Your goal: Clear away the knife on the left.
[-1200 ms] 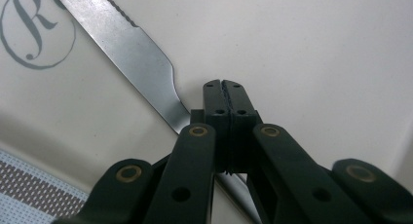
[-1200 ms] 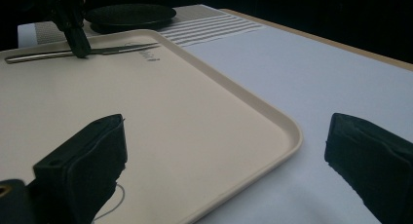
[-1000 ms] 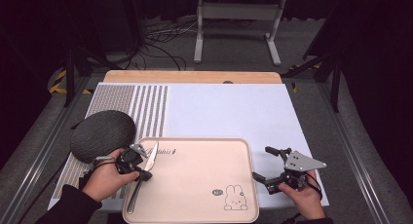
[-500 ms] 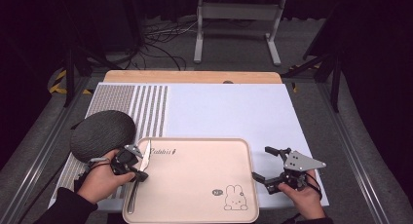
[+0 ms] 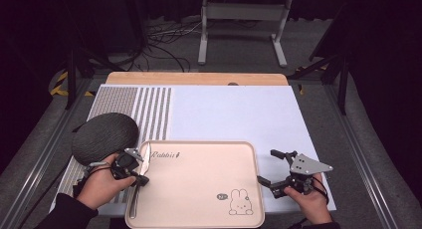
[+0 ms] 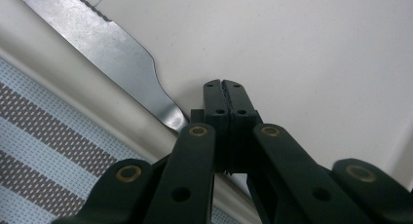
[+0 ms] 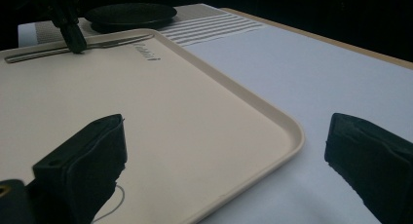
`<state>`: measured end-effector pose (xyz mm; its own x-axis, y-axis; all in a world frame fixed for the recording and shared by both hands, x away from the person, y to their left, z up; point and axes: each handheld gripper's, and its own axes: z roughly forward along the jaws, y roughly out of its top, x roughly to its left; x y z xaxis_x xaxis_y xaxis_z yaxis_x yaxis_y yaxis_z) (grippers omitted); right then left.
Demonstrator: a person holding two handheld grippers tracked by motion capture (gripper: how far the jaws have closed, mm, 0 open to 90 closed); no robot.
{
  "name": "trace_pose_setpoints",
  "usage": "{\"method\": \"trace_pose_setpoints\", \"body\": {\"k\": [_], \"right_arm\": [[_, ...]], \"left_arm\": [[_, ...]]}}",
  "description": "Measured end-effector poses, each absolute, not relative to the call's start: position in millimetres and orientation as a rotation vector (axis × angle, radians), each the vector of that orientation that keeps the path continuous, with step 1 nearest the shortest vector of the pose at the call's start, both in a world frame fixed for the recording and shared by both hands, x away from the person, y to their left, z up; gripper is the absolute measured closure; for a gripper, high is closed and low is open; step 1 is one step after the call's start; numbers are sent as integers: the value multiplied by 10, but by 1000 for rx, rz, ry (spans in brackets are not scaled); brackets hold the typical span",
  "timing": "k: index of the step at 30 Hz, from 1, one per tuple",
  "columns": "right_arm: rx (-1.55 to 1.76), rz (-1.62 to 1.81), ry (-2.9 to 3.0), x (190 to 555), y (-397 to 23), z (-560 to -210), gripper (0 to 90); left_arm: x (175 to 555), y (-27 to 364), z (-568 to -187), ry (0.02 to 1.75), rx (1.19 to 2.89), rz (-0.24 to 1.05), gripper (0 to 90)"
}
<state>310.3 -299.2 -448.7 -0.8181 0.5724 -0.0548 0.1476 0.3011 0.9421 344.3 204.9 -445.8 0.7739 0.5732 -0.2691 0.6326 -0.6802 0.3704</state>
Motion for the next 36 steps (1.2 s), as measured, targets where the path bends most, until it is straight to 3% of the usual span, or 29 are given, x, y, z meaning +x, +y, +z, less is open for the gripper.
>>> {"method": "trace_pose_setpoints", "body": {"k": [30, 36], "right_arm": [[642, 1519, 2200, 3100, -2992, -4493, 24], [643, 1516, 2203, 3095, -2994, -4498, 24]], "left_arm": [[3402, 2094, -4467, 946, 2501, -216, 900], [3403, 2083, -4386, 926, 2469, -173, 728]]}}
